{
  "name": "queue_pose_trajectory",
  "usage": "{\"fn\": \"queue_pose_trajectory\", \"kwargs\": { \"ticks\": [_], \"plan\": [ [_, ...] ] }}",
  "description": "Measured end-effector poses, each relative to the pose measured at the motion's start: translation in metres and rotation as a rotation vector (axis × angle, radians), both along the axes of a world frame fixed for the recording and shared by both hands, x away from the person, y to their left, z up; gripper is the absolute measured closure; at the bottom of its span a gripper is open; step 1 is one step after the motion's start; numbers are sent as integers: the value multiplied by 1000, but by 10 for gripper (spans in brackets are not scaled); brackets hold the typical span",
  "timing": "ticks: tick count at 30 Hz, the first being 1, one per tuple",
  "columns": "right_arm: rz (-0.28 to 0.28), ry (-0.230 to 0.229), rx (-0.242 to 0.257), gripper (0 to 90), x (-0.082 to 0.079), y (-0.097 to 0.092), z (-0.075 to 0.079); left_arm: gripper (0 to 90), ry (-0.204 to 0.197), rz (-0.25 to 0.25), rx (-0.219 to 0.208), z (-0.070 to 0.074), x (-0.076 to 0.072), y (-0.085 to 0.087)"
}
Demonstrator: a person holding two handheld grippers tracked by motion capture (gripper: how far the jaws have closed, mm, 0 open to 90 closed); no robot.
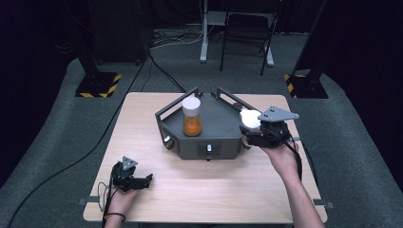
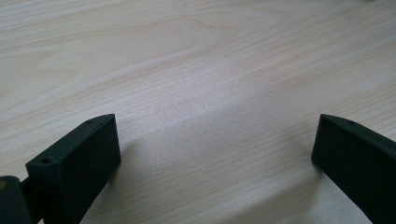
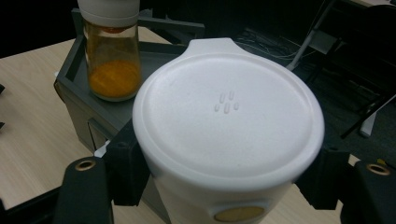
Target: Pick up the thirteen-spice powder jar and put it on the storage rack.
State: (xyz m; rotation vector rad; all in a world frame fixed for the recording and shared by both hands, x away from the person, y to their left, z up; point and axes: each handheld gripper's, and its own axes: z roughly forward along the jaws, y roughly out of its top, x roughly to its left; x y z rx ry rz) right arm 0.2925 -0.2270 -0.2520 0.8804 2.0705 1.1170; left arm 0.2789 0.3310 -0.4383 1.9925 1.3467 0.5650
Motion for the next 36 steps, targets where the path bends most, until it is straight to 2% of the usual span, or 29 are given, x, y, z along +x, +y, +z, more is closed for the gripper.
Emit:
{"fn": "queue_pose_trajectory", "kwargs": {
  "ticks": [10,19,24,32,36],
  "plan": [
    [-5,-18,-15,294,16,15,5,10,0,0,0,0,0,0],
    [-6,-26,-5,294,31,29,4,9,0,0,0,0,0,0],
    [-7,-11,-7,294,43,37,3,9,-1,0,0,0,0,0],
    [-8,23,22,295,59,43,-4,9,0,0,0,0,0,0],
    [-18,18,14,295,64,48,-10,9,0,0,0,0,0,0]
  ]
}}
